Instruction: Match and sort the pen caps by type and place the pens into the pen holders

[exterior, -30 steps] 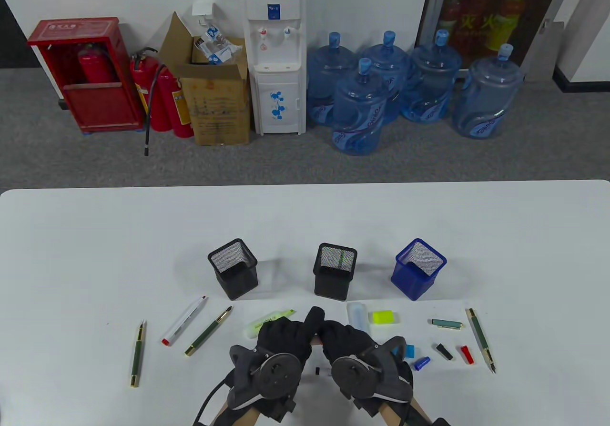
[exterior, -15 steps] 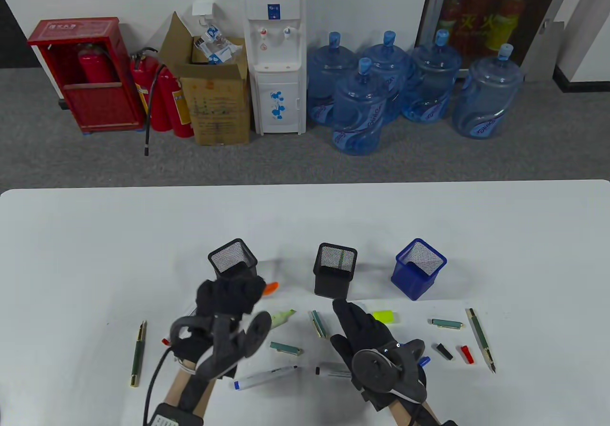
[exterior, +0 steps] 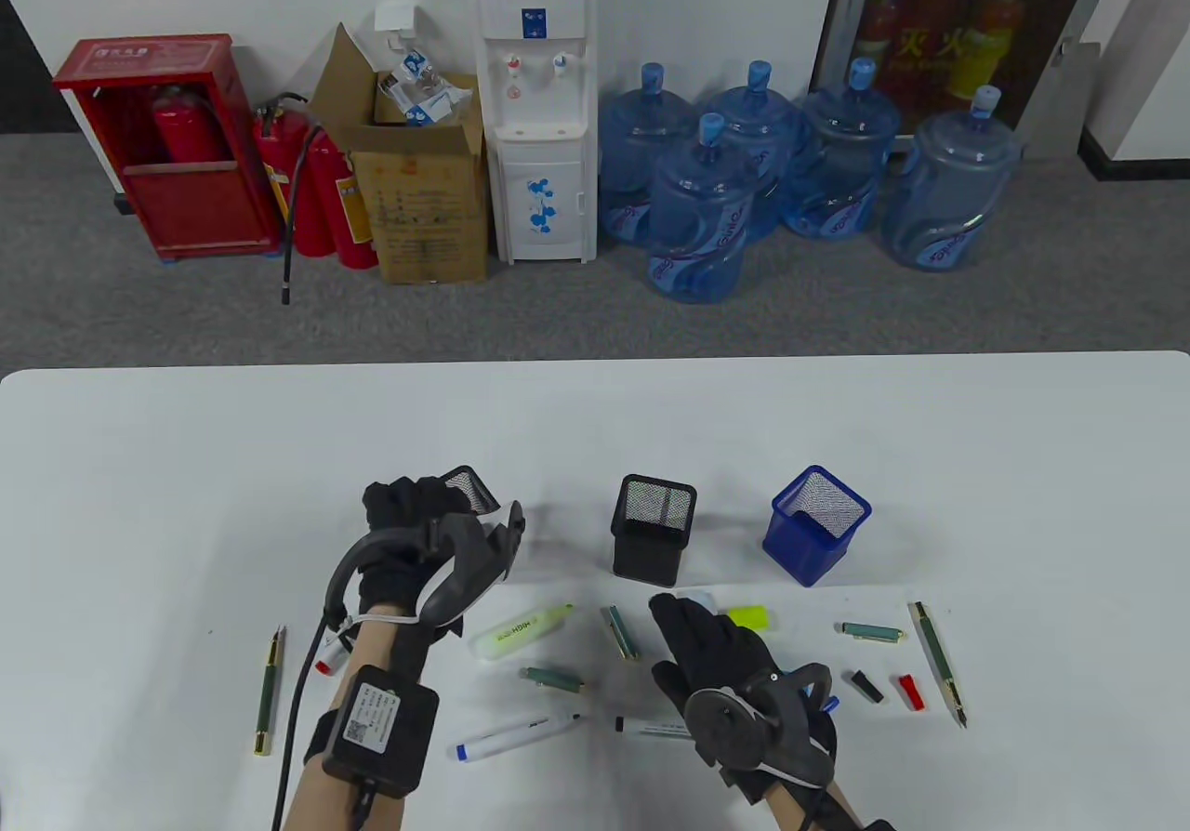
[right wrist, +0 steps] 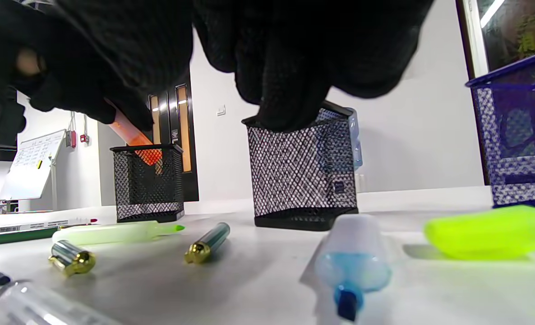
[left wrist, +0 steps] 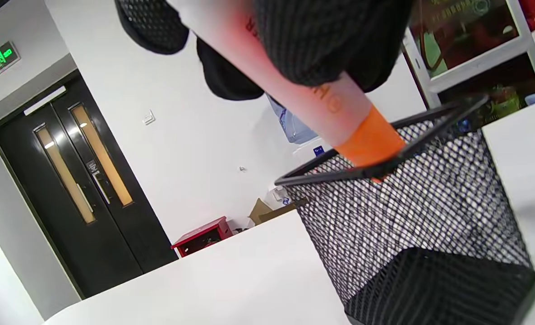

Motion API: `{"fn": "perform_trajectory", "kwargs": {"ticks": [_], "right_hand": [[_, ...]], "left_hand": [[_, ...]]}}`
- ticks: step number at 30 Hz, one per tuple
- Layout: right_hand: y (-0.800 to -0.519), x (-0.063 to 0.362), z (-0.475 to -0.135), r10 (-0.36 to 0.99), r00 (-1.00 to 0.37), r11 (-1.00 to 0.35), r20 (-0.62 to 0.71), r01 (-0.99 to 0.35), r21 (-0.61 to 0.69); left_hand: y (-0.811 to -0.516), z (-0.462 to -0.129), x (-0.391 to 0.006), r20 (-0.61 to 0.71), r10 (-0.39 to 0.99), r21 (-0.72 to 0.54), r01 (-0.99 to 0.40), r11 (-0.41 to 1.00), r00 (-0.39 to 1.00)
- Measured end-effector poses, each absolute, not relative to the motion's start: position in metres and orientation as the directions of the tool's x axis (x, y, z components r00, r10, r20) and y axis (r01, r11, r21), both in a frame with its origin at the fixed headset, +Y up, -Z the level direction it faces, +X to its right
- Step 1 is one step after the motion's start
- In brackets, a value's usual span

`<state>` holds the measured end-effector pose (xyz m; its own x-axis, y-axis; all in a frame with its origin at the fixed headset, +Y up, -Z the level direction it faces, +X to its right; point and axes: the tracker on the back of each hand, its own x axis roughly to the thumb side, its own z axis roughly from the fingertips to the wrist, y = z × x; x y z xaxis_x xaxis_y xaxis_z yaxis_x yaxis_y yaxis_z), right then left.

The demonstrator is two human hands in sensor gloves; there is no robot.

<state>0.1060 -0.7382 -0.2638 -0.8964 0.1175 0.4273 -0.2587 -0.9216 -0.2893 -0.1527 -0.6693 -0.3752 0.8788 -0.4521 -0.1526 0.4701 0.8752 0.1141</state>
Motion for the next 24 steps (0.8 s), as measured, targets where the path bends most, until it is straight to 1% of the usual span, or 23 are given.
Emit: {"fn": "perform_trajectory", "kwargs": {"ticks": [4, 6, 8, 10, 14, 15, 16, 17, 19, 20, 22, 24], "right_hand": [[-0.737, 0.108, -0.264, 0.094, -0.901, -0.924, 0.424, -0.238, -0.301], [-0.738, 0.109, -0.264, 0.095, -0.903, -0.924, 0.419, -0.237, -0.301], [-0.738, 0.11, -0.264, 0.096, -0.903, -0.925, 0.418, -0.237, -0.299], [-0.738, 0.111, -0.264, 0.095, -0.905, -0.924, 0.415, -0.235, -0.3], [-0.739, 0.115, -0.266, 0.104, -0.91, -0.926, 0.402, -0.237, -0.295], [-0.739, 0.116, -0.266, 0.105, -0.91, -0.926, 0.401, -0.236, -0.293], [-0.739, 0.117, -0.266, 0.106, -0.911, -0.927, 0.399, -0.235, -0.292], [-0.74, 0.117, -0.266, 0.105, -0.911, -0.928, 0.398, -0.234, -0.291], [-0.741, 0.118, -0.266, 0.098, -0.912, -0.932, 0.398, -0.224, -0.286], [-0.741, 0.118, -0.266, 0.095, -0.913, -0.932, 0.398, -0.222, -0.285], [-0.741, 0.118, -0.266, 0.086, -0.914, -0.935, 0.397, -0.212, -0.285], [-0.741, 0.118, -0.265, 0.09, -0.915, -0.935, 0.394, -0.213, -0.283]], "left_hand": [[-0.677, -0.379, -0.148, -0.154, -0.455, 0.075, 0.469, 0.88, 0.877], [-0.676, -0.378, -0.148, -0.148, -0.444, 0.096, 0.46, 0.883, 0.884], [-0.672, -0.374, -0.148, -0.13, -0.403, 0.124, 0.418, 0.9, 0.906], [-0.665, -0.368, -0.149, -0.12, -0.357, 0.155, 0.372, 0.915, 0.926], [-0.648, -0.342, -0.156, -0.106, -0.305, 0.225, 0.321, 0.92, 0.946], [-0.646, -0.336, -0.158, -0.106, -0.282, 0.238, 0.3, 0.924, 0.953], [-0.647, -0.326, -0.162, -0.095, -0.231, 0.254, 0.248, 0.935, 0.968], [-0.649, -0.32, -0.164, -0.087, -0.196, 0.254, 0.212, 0.944, 0.977], [-0.663, -0.301, -0.17, -0.06, -0.075, 0.263, 0.088, 0.961, 0.995], [-0.669, -0.296, -0.171, -0.053, -0.047, 0.263, 0.059, 0.963, 0.997], [-0.691, -0.284, -0.175, -0.052, 0.025, 0.265, -0.011, 0.964, 0.998], [-0.707, -0.28, -0.179, -0.059, 0.079, 0.259, -0.061, 0.964, 0.995]]}}
